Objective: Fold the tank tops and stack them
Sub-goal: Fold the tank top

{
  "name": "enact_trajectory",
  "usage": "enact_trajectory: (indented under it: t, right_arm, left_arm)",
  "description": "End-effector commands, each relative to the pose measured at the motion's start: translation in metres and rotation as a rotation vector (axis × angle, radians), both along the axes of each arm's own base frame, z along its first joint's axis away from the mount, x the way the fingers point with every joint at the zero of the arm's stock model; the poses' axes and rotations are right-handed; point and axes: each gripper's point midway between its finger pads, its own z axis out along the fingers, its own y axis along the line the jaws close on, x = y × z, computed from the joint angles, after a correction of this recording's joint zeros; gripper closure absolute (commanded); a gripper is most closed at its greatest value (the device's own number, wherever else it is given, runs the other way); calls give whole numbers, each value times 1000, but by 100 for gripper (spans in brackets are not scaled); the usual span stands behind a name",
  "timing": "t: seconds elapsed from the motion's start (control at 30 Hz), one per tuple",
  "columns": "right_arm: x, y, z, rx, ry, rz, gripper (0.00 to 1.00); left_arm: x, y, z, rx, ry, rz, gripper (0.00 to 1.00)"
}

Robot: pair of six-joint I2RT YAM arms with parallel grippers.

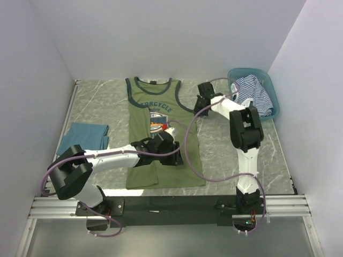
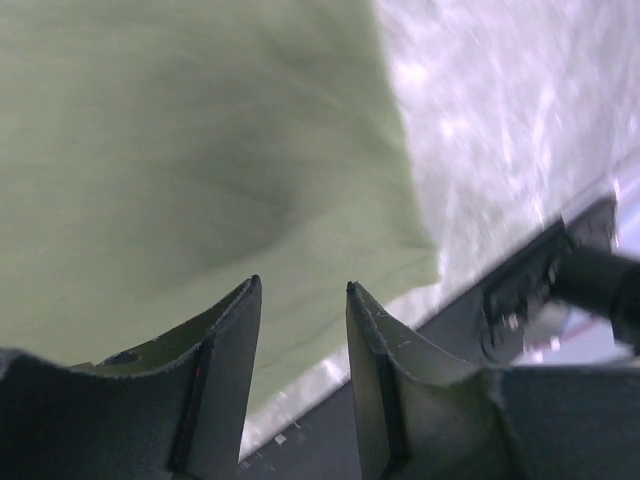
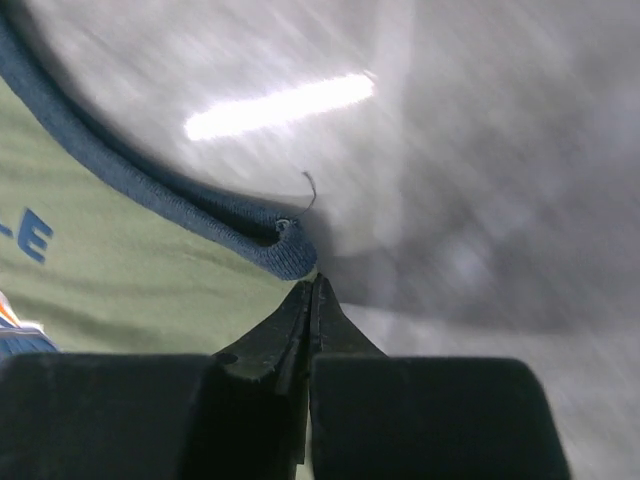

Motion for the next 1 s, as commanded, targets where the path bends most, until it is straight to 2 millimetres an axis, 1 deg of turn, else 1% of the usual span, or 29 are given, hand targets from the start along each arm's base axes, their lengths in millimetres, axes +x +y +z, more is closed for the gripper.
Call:
enact_trajectory:
  t: [0.0, 0.03, 0.07, 0.1, 0.13, 0.17, 0.2, 0.23, 0.27, 0.3, 0.33, 0.37, 0.4, 0.43, 0.47, 0.53, 0.57, 0.63, 0.67, 0.73, 0.77, 0.83, 0.9, 0.93, 0.97]
  right_arm:
    - [-23, -42, 8, -43, 10, -104, 100]
    - [-41, -47, -3, -36, 44, -101, 100]
    - [-39, -49, 12, -8, -3, -110, 100]
    - [-45, -55, 13, -8, -6, -138, 100]
    - [-54, -59, 15, -9, -16, -146, 100]
    - [-59, -61, 15, -5, -13, -147, 100]
    - [-61, -66, 16, -2, -14, -153, 100]
    - [-66, -68, 13, -6, -4, -157, 100]
    - [-66, -70, 17, -3, -14, -159, 100]
    - [-67, -72, 18, 0, -15, -162, 100]
    - [-68, -74, 18, 5, -12, -162, 100]
    - [-67, -75, 19, 8, -17, -165, 100]
    - [-65, -75, 20, 8, -25, -160, 100]
    - [-64, -78, 21, 6, -25, -162, 100]
    - [-64, -79, 21, 1, -23, -159, 100]
    - [-58, -83, 26, 8, -31, -169, 100]
    - [-56, -82, 27, 18, -32, -164, 100]
    - [-52, -82, 32, 37, -38, -165, 100]
    - [-50, -83, 34, 47, -41, -167, 100]
    - [-46, -83, 40, 59, -52, -168, 100]
    - [-45, -83, 41, 62, -52, -167, 100]
    - [-42, -83, 44, 63, -56, -167, 100]
    - [-41, -84, 46, 64, -59, -167, 100]
    - [-40, -84, 47, 63, -61, -166, 100]
    - [-40, -84, 47, 62, -61, -164, 100]
  left_arm:
    - [-22, -25, 16, -31, -19, -140, 55]
    - [-28, -30, 17, -32, -18, -160, 54]
    - [-33, -36, 19, -36, -19, -177, 54]
    - [-47, -44, 19, -39, -17, -215, 52]
    - [-54, -51, 19, -42, -10, -232, 52]
    - [-69, -57, 18, -41, -4, -268, 51]
    - [-76, -61, 17, -35, -1, -280, 50]
    - [-82, -65, 17, -35, -4, -285, 50]
    - [-84, -68, 11, -17, -6, -277, 49]
    - [-97, -71, 7, -3, -3, -301, 49]
    - [-102, -75, 7, 4, -5, -303, 48]
    - [-111, -77, -1, 27, 0, -311, 48]
    - [-113, -76, -5, 54, -4, -302, 47]
    - [-119, -80, -3, 51, -3, -314, 46]
    - [-124, -81, -7, 69, -15, -307, 44]
    - [-127, -85, -10, 81, -22, -300, 43]
    - [-133, -87, -12, 87, -26, -313, 42]
    - [-133, -91, -13, 112, -46, -303, 41]
    - [-136, -91, -22, 139, -50, -306, 41]
    - [-132, -97, -21, 151, -90, -291, 41]
    - [-133, -98, -26, 174, -93, -294, 41]
    - [-132, -102, -28, 185, -106, -292, 43]
    - [-133, -100, -35, 222, -113, -287, 45]
    - [-131, -100, -40, 241, -115, -273, 46]
    - [-132, -97, -43, 262, -116, -274, 50]
